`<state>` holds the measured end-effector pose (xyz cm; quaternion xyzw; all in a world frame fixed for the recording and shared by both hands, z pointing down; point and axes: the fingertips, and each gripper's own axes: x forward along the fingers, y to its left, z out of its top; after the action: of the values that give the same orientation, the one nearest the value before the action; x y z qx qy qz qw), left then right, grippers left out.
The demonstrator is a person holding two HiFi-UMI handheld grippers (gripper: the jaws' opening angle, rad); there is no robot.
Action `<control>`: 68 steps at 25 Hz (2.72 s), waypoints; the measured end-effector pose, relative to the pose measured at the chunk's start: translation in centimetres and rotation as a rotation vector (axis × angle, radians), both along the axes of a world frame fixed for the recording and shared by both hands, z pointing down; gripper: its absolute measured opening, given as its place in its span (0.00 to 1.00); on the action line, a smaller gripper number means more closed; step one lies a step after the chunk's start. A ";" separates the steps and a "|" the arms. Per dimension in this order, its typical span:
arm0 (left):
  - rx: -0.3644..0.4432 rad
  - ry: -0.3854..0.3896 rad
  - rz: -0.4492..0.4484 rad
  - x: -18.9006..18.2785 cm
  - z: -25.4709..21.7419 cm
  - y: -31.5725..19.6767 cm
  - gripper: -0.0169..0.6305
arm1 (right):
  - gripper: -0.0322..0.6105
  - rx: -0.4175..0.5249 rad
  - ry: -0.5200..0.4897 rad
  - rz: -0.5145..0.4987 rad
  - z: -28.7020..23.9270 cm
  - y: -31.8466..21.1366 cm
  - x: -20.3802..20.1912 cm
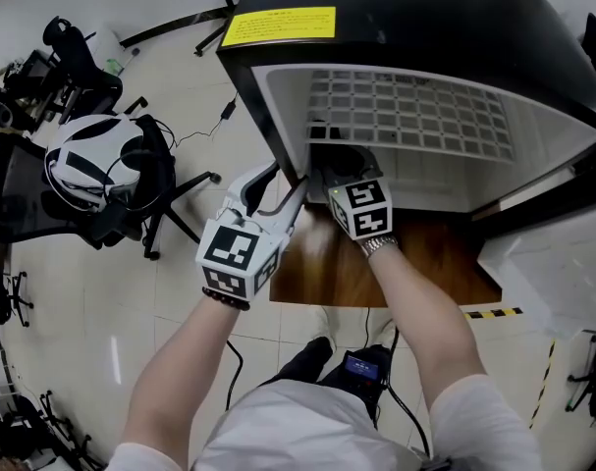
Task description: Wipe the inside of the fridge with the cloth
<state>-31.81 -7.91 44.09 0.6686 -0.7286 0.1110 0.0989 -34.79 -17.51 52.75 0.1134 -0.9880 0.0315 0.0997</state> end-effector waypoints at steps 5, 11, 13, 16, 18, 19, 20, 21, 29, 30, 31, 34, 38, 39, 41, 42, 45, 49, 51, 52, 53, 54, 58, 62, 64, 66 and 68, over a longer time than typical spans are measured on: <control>-0.006 -0.010 -0.002 -0.1 0.2 -0.1 0.31 | 0.24 0.021 -0.008 0.040 0.0 -1.5 -1.0; -0.005 -0.017 -0.009 0.0 0.2 -0.2 0.31 | 0.24 0.040 -0.009 0.080 -0.2 -2.9 -1.8; -0.002 -0.017 -0.012 0.0 0.2 -0.1 0.31 | 0.24 0.037 -0.006 0.091 -0.2 -3.2 -2.1; 0.004 -0.012 -0.013 0.2 0.0 -0.1 0.31 | 0.24 0.035 -0.002 0.110 0.0 -3.9 -2.4; 0.005 -0.011 -0.011 0.1 -0.1 -0.2 0.31 | 0.24 0.036 0.004 0.121 0.1 -4.4 -2.8; 0.005 -0.011 -0.010 0.1 -0.1 -0.1 0.31 | 0.24 0.039 0.007 0.126 0.2 -4.6 -3.1; 0.004 -0.011 -0.009 0.0 -0.1 -0.1 0.31 | 0.24 0.042 0.009 0.130 0.3 -4.8 -3.3; 0.004 -0.010 -0.008 0.0 0.0 -0.1 0.31 | 0.24 0.044 0.010 0.134 0.3 -4.9 -3.4; -0.001 -0.033 0.002 -0.1 0.1 0.0 0.31 | 0.25 0.065 0.007 0.165 0.2 -6.3 -4.3; -0.003 -0.038 0.004 -0.1 0.1 0.0 0.31 | 0.25 0.067 0.007 0.171 0.2 -6.5 -4.4; -0.004 -0.042 0.005 -0.1 0.1 0.0 0.31 | 0.25 0.066 0.009 0.178 0.4 -6.7 -4.4; -0.004 -0.043 0.006 -0.1 0.1 0.0 0.31 | 0.25 0.064 0.017 0.195 0.8 -7.3 -4.5; -0.005 -0.038 0.002 0.1 0.1 0.0 0.31 | 0.25 0.076 0.024 0.223 0.8 -8.1 -4.2; -0.006 -0.043 0.003 0.0 0.1 0.0 0.31 | 0.25 0.079 0.026 0.232 0.8 -8.4 -4.1; -0.007 -0.046 0.002 0.0 0.1 0.0 0.31 | 0.25 0.083 0.031 0.250 0.8 -8.9 -3.8; -0.006 -0.044 0.000 0.0 0.0 -0.1 0.31 | 0.25 0.084 0.033 0.257 0.8 -9.2 -3.5; -0.005 -0.047 -0.006 -0.1 0.1 0.0 0.31 | 0.25 0.087 0.037 0.280 0.7 -9.9 -2.9; -0.006 -0.046 -0.013 -0.1 0.1 0.0 0.31 | 0.25 0.088 0.047 0.307 0.7 -10.7 -1.9; -0.006 -0.044 -0.015 -0.1 0.1 0.0 0.31 | 0.25 0.091 0.053 0.315 0.7 -11.1 -1.5; -0.006 -0.044 -0.016 -0.1 0.1 0.0 0.31 | 0.25 0.095 0.054 0.319 0.7 -11.2 -1.3; -0.005 -0.042 -0.018 -0.1 0.1 0.0 0.31 | 0.25 0.098 0.054 0.322 0.6 -11.4 -1.1; -0.004 -0.040 -0.019 -0.1 0.1 0.0 0.31 | 0.25 0.099 0.054 0.325 0.6 -11.6 -0.9; -0.004 -0.045 -0.022 -0.2 0.2 0.1 0.31 | 0.25 0.099 0.058 0.344 0.6 -12.3 0.1; -0.003 -0.041 -0.026 -0.2 0.1 0.2 0.31 | 0.25 0.100 0.062 0.367 0.6 -13.3 1.4; 0.003 -0.034 -0.030 -0.1 0.0 0.1 0.31 | 0.25 0.104 0.069 0.387 0.6 -14.0 2.3; 0.006 -0.031 -0.036 -0.2 0.0 0.0 0.31 | 0.25 0.103 0.074 0.406 0.6 -14.7 3.2; 0.008 -0.029 -0.041 -0.2 0.0 0.0 0.31 | 0.25 0.098 0.077 0.428 0.7 -15.5 4.1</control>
<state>-32.05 -7.92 44.13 0.6521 -0.7440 0.1158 0.0880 -30.67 -32.98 53.49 0.3261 -0.9373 -0.0003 0.1229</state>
